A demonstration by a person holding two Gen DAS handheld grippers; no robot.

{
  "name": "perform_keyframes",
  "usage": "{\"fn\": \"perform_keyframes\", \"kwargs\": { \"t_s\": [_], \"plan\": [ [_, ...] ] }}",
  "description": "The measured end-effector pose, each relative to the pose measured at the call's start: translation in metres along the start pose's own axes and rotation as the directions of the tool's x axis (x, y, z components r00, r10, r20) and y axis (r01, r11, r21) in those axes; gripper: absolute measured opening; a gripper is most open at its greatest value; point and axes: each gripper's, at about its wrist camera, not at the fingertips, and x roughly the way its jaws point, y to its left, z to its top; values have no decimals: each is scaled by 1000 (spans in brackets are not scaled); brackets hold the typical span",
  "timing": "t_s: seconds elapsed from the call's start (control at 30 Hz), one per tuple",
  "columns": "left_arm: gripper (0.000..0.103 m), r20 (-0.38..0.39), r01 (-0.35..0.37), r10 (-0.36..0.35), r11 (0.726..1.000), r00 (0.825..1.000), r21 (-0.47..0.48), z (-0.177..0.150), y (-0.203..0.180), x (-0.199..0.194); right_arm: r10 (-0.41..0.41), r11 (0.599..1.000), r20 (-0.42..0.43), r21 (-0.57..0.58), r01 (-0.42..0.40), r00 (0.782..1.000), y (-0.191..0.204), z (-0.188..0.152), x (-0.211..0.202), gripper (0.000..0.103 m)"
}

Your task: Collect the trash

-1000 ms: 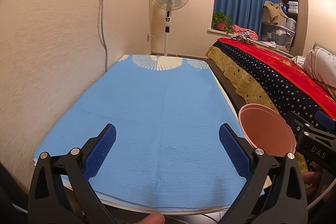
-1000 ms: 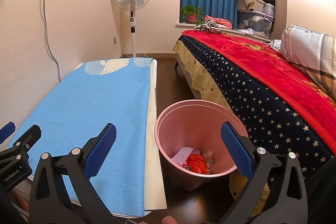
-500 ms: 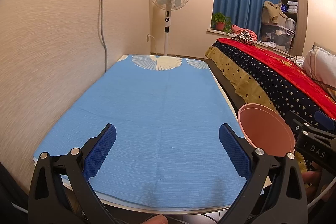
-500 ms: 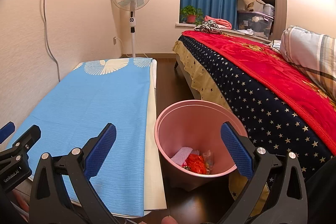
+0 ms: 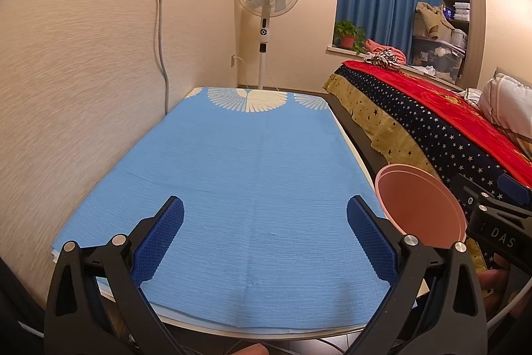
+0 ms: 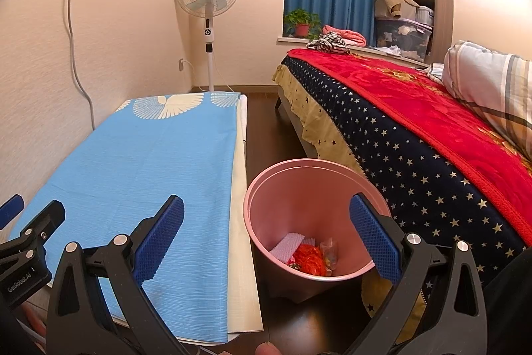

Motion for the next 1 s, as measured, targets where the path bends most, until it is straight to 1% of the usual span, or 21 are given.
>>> {"fn": "perform_keyframes", "kwargs": {
  "t_s": [0.5,1.0],
  "plan": [
    [95,-1,4,-4,1000,1000,5,0,0,-1,-1,1000,1,-1,1,1000,0,0,0,98],
    [95,2,-15,15,1000,1000,21,0,-3,-1,-1,1000,1,0,1,1000,-4,2,-1,98]
  ]
}}
